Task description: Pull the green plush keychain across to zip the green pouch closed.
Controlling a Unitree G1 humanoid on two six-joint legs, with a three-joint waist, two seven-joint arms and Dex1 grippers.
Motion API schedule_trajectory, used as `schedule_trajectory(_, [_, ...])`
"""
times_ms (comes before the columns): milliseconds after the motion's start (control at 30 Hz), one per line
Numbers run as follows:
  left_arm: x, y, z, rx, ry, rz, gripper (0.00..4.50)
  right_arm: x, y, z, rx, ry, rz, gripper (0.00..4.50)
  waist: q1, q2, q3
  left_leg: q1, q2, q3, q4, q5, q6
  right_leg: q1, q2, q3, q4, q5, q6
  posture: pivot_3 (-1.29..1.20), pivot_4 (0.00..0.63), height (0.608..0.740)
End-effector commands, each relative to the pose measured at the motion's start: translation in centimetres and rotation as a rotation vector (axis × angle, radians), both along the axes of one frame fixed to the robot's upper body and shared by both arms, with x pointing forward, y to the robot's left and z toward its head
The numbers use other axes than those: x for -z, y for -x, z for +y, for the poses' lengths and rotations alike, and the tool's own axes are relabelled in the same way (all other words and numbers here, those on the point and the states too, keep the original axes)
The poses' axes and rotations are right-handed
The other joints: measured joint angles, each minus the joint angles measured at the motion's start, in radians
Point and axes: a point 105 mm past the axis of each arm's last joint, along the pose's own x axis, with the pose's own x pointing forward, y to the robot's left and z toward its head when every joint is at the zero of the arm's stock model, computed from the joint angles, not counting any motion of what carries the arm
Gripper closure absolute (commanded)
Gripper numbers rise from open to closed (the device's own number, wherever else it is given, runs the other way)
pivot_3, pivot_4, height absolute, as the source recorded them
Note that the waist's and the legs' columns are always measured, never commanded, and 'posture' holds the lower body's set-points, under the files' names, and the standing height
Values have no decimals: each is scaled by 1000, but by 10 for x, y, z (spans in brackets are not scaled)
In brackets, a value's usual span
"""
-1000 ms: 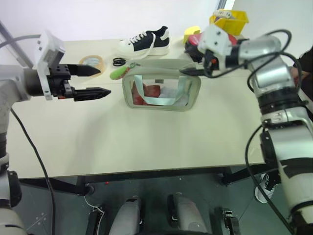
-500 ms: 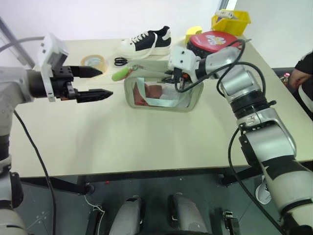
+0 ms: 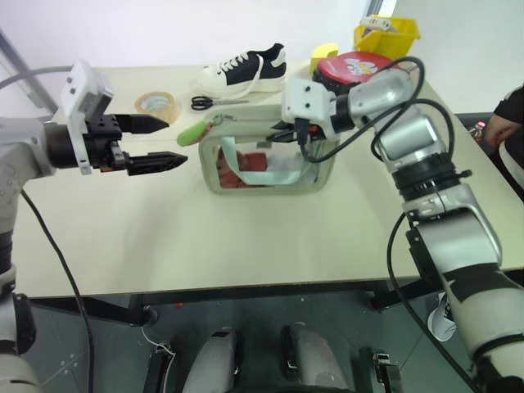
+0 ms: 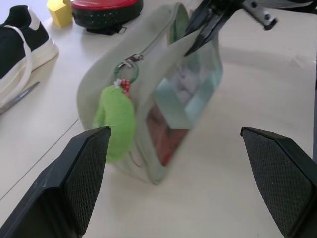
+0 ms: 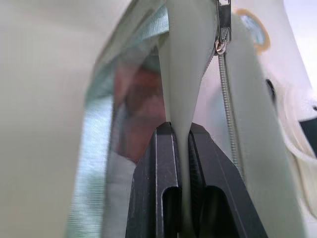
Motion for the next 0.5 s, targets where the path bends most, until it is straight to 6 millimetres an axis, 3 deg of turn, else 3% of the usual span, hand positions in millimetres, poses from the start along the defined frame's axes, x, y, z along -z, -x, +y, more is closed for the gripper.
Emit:
schedule_trajectory(33, [-15,5,1,8,4,-62,0,-23,11,3,-3,-63,-35,4478,0,0,0,0,0,0,0,0,0,0,0,0,0,0,0,0,150,740])
schedule_trajectory(200, [-15,3,-1,14,5,-65,0,-12,20,10,47,-117,65,4478,2,0,0,0,0,0,0,0,1,0,0,0,1,0,0,0,150,740])
schedule_trajectory(500, [-15,2,-2,24,7,-64,0,-11,22,22,174,-206,156,4478,1,0,0,0,0,0,0,0,1,0,0,0,1,0,0,0,150,740])
